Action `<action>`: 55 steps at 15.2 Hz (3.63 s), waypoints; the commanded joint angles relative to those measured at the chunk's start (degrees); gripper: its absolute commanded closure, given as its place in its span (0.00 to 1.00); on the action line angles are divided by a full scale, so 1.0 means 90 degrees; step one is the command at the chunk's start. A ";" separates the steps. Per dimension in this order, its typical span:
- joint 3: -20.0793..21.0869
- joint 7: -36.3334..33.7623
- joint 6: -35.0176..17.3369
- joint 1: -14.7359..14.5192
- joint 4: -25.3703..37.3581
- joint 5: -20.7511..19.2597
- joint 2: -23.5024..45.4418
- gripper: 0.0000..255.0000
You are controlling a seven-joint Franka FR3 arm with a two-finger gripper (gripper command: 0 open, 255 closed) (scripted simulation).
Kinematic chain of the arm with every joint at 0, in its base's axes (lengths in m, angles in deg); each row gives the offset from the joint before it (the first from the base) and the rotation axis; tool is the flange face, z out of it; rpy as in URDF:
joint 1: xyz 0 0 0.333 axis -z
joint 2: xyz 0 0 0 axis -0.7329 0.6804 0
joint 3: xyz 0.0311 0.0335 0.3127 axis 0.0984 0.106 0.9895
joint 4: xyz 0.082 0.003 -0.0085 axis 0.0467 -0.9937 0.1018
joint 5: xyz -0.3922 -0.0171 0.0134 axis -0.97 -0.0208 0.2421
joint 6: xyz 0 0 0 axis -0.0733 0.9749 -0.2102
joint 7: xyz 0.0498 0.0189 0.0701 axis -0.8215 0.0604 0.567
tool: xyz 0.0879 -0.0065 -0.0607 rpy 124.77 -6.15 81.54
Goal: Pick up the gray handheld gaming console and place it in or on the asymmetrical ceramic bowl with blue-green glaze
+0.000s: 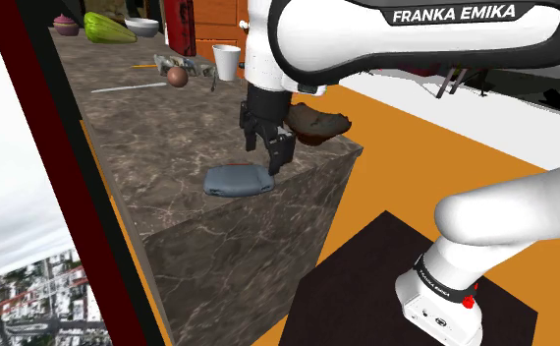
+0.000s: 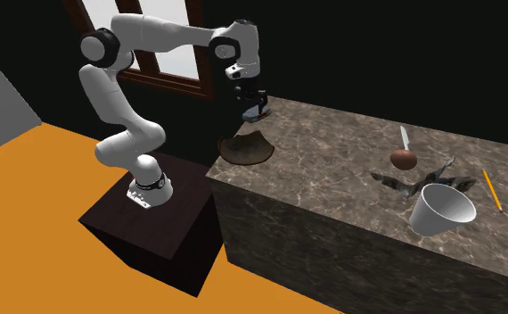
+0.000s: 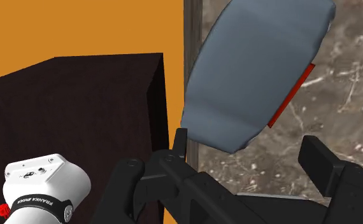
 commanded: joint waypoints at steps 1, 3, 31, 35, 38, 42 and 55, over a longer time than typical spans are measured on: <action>-0.0311 -0.0089 -0.0126 -0.0392 -0.0426 0.0115 -0.0648 0.00; -0.0233 -0.0078 -0.0293 -0.0378 -0.0567 0.0145 -0.0632 0.00; -0.0197 -0.0052 -0.0358 -0.0321 -0.0584 0.0128 -0.0586 1.00; -0.0342 -0.0060 -0.0038 -0.0314 -0.0282 0.0043 -0.0577 1.00; -0.0434 -0.0069 0.0198 -0.0297 -0.0042 -0.0021 -0.0556 1.00; -0.0537 -0.0087 0.0511 -0.0261 0.0296 -0.0108 -0.0509 1.00; -0.0693 -0.0194 0.1493 -0.0043 0.1521 -0.0401 -0.0206 1.00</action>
